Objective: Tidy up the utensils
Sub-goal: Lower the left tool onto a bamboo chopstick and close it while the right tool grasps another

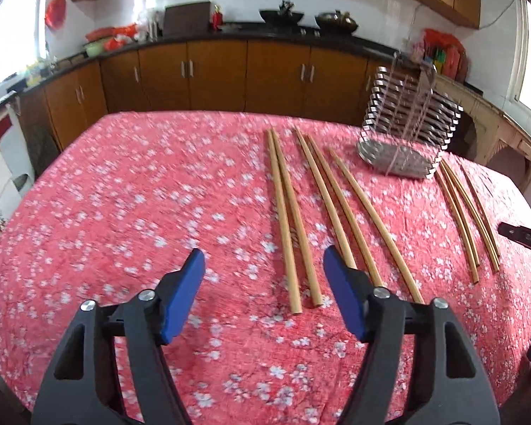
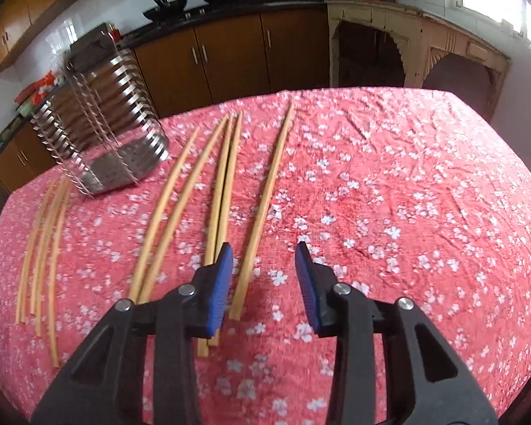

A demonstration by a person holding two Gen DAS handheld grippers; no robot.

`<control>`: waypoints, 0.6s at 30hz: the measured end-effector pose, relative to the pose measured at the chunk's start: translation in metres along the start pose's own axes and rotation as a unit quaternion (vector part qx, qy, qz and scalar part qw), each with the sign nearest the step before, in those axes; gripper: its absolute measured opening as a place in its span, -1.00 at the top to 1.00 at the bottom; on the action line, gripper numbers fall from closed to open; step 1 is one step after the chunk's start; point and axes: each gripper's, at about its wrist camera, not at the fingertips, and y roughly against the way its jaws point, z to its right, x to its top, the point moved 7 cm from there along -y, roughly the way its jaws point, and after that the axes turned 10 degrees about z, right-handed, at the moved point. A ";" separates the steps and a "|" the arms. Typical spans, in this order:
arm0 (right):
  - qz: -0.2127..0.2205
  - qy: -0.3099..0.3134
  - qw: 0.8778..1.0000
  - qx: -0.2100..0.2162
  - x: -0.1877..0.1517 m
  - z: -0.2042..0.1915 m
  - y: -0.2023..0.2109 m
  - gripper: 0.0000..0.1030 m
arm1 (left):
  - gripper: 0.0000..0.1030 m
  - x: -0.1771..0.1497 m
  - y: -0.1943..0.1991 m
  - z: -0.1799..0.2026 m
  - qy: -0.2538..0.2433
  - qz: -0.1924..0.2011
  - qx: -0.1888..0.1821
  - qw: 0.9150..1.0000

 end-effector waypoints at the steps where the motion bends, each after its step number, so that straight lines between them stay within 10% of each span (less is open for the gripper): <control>1: -0.010 0.001 1.000 -0.002 -0.004 0.000 -0.006 0.42 | -0.26 -0.001 -0.003 0.002 0.000 -0.005 -0.003 1.000; 3: -0.003 0.010 1.000 -0.015 -0.008 0.000 -0.008 0.83 | -0.18 -0.004 -0.008 0.006 -0.002 -0.015 -0.011 1.000; 18: 0.005 -0.005 1.000 -0.020 -0.009 0.014 0.002 0.84 | 0.56 -0.009 -0.038 0.008 -0.015 -0.061 0.003 0.998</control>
